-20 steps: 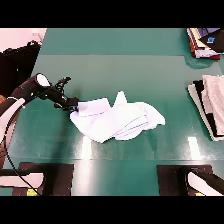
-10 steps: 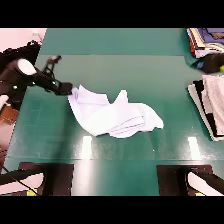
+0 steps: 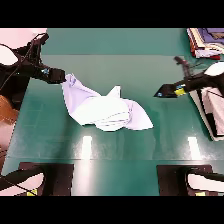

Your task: Fold the shirts.

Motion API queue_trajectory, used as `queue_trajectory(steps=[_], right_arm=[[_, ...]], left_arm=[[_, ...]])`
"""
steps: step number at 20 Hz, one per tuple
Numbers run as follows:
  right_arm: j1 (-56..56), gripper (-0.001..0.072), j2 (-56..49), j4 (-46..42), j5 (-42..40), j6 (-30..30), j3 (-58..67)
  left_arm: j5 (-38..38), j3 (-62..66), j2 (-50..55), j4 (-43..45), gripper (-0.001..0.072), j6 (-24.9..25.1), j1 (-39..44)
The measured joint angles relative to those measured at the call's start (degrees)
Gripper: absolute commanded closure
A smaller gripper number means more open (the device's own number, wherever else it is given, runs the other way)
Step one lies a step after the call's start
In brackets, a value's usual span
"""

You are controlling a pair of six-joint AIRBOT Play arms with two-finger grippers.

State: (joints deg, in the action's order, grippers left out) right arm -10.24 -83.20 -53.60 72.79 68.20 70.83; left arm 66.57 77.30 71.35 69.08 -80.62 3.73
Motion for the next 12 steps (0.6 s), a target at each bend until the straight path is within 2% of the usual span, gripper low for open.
queue_trajectory(steps=[4, 8, 9, 10, 12], right_arm=[[-5.7, 0.0264, -9.3, 0.7, -0.3, -1.2, 5.4], [-9.8, 0.0272, -16.4, -0.4, 2.8, -1.9, 10.0], [-10.5, 0.0421, -17.5, -1.4, 3.5, -2.0, 10.7], [-11.1, 0.0666, -18.2, -2.1, 3.8, -2.0, 11.2], [-11.7, 0.0695, -18.9, -3.3, 4.4, -2.1, 11.8]], left_arm=[[0.3, 0.1, -0.1, 0.1, 0.0684, 0.0, 0.0], [0.5, 0.1, -0.1, 0.1, 0.0685, -0.1, 0.0], [0.5, 0.1, -0.1, 0.1, 0.0685, -0.1, 0.0], [0.5, 0.1, -0.1, 0.1, 0.0685, -0.1, 0.0], [0.5, 0.1, -0.1, 0.1, 0.0686, -0.2, 0.0]])
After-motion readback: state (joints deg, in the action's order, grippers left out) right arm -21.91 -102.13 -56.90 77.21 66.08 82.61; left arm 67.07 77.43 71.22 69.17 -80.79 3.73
